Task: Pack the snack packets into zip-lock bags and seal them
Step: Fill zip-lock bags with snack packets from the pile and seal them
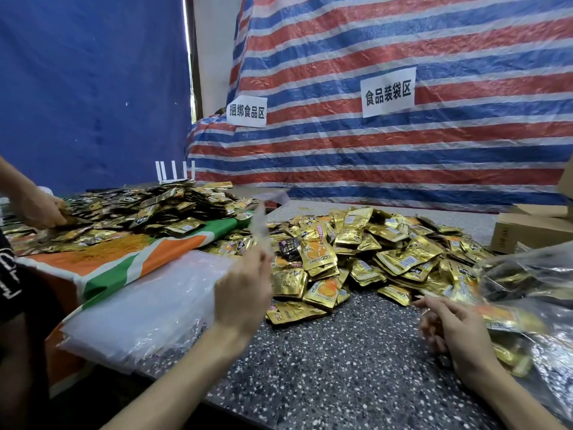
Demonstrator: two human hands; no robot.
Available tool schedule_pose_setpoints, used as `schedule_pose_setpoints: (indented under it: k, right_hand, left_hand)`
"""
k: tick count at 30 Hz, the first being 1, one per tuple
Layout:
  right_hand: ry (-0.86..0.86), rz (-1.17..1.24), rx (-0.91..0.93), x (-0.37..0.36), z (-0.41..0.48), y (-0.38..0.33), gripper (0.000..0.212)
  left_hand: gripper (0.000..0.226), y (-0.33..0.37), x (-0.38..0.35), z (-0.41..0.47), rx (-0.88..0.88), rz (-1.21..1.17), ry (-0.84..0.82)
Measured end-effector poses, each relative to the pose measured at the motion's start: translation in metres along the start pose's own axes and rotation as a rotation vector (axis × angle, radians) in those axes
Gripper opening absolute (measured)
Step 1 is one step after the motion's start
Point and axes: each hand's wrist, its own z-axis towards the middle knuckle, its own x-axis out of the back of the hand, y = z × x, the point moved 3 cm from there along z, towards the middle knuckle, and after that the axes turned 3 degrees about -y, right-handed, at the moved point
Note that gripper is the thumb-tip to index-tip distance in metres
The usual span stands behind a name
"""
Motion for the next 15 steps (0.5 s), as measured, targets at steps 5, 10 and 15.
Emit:
schedule_pose_setpoints:
  k: [5, 10, 15]
  right_hand:
    - [-0.032, 0.092, -0.044, 0.002, 0.001, -0.002, 0.049]
    - [-0.200, 0.154, -0.004, -0.003, 0.002, -0.002, 0.064]
    - [-0.271, 0.031, 0.032, -0.010, -0.004, -0.006, 0.060]
  left_hand:
    - [0.022, 0.092, -0.066, -0.025, -0.364, -0.207, -0.102]
    - [0.030, 0.116, -0.124, -0.058, -0.465, -0.317, -0.436]
    - [0.021, 0.103, -0.134, -0.066, -0.546, -0.291, -0.471]
